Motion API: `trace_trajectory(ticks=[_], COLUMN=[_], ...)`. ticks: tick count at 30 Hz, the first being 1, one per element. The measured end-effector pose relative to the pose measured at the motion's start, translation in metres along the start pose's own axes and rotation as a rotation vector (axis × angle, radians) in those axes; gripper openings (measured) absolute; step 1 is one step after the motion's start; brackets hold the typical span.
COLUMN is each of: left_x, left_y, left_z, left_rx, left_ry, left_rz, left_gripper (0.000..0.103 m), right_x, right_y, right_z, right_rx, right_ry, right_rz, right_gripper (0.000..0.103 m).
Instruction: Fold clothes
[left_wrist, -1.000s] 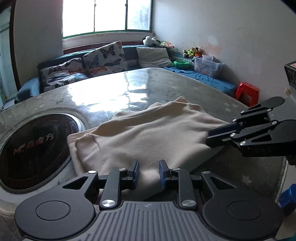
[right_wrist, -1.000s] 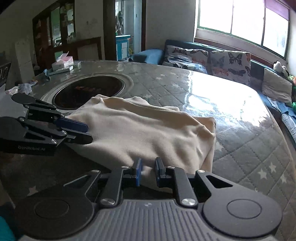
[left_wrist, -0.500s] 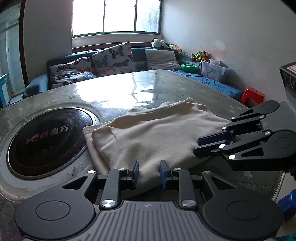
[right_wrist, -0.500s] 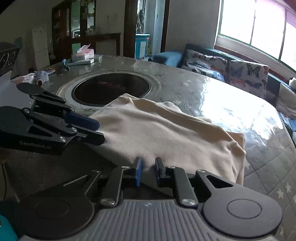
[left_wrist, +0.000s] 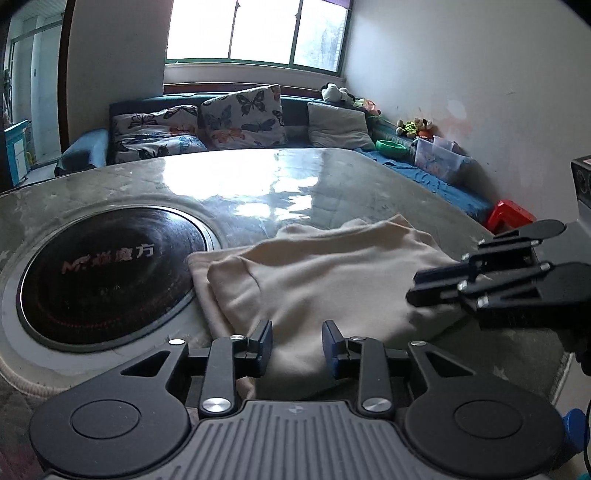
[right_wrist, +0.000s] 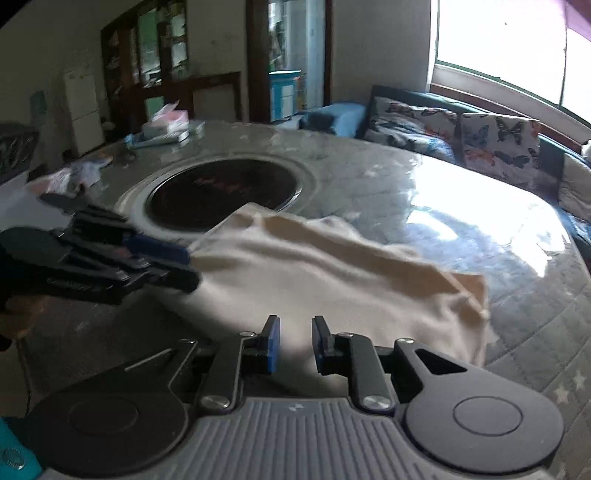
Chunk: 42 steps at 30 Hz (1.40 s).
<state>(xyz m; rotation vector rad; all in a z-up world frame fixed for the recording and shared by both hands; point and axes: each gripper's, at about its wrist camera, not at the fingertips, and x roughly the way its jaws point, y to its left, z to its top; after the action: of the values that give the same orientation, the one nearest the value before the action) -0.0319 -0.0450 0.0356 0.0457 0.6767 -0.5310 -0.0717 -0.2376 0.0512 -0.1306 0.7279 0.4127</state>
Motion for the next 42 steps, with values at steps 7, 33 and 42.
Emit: trace_trajectory(ticks=[7,33,42], left_x=[0.016,0.016,0.059], left_y=[0.013,0.006,0.011], left_z=[-0.003,0.025,0.044], left_rx=[-0.029,0.025,-0.005], left_ry=[0.021,0.037,0.065], left_rz=[0.006,-0.019,0.01], left_gripper=[0.035,0.038,0.037], right_x=[0.009,0.0,0.037], right_y=[-0.033,-0.025,-0.034], right_z=[0.002,0.028,0.034], right_rx=[0.087,0.033,0.083], right_ry=[-0.029,-0.001,0.037], right_rz=[-0.028,-0.027,-0.05], right_gripper=[0.02,0.019,0.017])
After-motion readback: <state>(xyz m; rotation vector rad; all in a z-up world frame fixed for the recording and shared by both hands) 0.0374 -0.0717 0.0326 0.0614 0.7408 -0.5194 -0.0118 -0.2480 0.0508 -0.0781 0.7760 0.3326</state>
